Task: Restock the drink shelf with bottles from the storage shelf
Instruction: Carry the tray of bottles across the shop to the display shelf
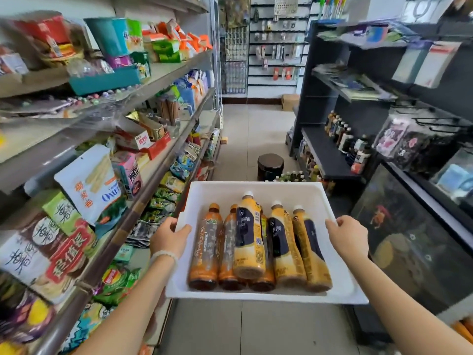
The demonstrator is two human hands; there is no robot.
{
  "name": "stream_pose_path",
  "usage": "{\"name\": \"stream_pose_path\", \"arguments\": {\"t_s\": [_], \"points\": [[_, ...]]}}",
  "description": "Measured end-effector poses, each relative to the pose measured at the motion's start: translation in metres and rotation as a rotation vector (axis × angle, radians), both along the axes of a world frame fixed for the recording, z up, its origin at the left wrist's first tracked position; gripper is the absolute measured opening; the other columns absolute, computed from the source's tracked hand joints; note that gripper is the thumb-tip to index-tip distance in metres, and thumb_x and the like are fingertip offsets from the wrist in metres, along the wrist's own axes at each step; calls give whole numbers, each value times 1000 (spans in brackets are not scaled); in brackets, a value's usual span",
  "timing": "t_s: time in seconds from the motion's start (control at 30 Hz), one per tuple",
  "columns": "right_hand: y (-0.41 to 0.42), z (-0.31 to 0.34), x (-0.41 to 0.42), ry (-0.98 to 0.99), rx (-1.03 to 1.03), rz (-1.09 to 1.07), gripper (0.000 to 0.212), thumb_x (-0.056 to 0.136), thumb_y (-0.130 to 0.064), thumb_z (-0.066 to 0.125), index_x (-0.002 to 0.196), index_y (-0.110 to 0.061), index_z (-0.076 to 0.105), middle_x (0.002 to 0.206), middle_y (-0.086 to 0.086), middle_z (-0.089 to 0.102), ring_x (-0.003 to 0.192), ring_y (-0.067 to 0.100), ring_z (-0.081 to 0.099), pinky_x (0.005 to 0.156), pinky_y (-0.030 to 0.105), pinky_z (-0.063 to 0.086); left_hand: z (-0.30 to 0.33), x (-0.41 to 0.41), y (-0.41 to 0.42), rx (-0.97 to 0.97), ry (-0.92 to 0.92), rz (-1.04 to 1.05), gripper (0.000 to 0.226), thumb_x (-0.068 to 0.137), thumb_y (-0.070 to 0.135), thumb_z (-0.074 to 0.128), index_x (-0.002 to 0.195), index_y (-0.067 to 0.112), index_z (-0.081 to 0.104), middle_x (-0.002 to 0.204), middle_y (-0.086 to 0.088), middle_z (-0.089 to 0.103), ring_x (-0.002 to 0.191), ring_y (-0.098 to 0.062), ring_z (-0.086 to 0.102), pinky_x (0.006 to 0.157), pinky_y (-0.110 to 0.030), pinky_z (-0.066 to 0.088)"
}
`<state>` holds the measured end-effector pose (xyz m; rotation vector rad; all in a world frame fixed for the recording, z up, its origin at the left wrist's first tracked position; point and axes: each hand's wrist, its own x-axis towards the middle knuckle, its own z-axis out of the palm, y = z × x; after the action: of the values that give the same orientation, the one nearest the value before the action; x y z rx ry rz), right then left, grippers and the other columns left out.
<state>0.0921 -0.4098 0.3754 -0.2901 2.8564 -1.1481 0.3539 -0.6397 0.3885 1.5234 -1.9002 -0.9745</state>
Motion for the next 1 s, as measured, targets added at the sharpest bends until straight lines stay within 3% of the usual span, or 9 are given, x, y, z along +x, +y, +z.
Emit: {"name": "stream_pose_path", "arguments": {"t_s": [0.3, 0.4, 0.53, 1.0], "points": [[-80, -13, -72, -34, 42, 8, 28, 87, -25, 55, 75, -1, 62, 69, 14, 61, 63, 28, 58, 58, 36, 50, -9, -69, -82, 35, -62, -16, 13, 85, 25, 61, 78, 17, 54, 68, 1, 57, 60, -18, 50, 51, -24, 31], [-114, -20, -99, -24, 51, 7, 29, 84, -22, 54, 72, 4, 59, 68, 18, 60, 59, 26, 52, 52, 30, 40, -17, -101, -123, 33, -80, -19, 15, 84, 26, 63, 80, 15, 54, 66, 0, 56, 59, -20, 50, 50, -25, 31], [-162, -24, -135, -3, 61, -22, 30, 85, -21, 54, 61, -3, 48, 57, 9, 46, 52, 20, 42, 46, 27, 29, -21, -146, -181, 52, -53, -44, 17, 82, 26, 64, 76, 16, 52, 67, -1, 57, 59, -21, 51, 49, -25, 32], [-317, -30, -261, 12, 92, -59, 29, 85, -24, 55, 71, 0, 60, 65, 12, 58, 59, 23, 53, 52, 30, 40, -24, -280, -338, 65, -53, -61, 13, 85, 23, 64, 79, 19, 53, 68, 3, 55, 60, -15, 48, 50, -24, 31]]}}
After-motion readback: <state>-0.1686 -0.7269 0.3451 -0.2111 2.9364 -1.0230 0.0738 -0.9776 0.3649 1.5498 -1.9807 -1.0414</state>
